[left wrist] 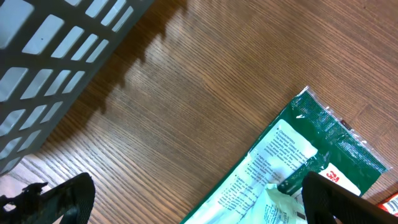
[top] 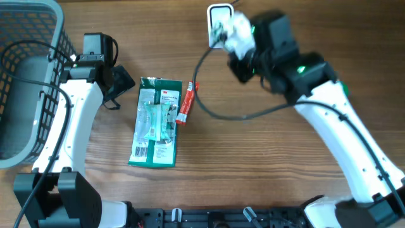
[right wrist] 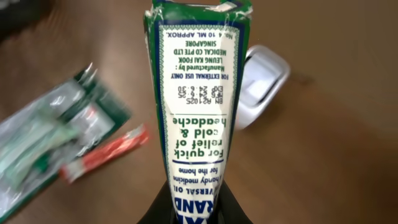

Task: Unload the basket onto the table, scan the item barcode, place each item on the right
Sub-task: 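Hold the Axe oil box label over the scanner window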

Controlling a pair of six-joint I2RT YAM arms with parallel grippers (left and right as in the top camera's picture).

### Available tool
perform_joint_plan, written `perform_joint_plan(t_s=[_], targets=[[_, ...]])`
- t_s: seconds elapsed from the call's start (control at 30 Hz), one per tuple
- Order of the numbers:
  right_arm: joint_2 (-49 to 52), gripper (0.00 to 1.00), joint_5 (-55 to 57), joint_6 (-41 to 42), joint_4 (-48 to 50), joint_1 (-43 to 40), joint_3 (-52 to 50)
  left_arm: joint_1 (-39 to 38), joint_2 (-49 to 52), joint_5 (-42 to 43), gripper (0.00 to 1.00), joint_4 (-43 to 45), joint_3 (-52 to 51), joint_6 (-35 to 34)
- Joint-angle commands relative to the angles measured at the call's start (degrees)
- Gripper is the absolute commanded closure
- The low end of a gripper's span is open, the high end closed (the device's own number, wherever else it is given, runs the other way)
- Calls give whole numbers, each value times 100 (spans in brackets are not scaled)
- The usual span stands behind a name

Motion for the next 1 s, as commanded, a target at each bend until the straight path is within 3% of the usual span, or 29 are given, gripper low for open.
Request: perform_joint_plan(t_s=[0.0,0.3,0.57,0.97], targets=[[636,96,673,-868,127,-35,675,26,33,-72,0,-2,-46,-116],[1950,96,2142,-3550,1810,-35,682,24,33,-72,0,-2,-46,-116],[3185,96,3257,-4256,3716,-42,682,24,33,-72,0,-2,-46,-116],[4087,96,3744,-4426,5163,-111,682,24,33,-72,0,-4,-46,-116]])
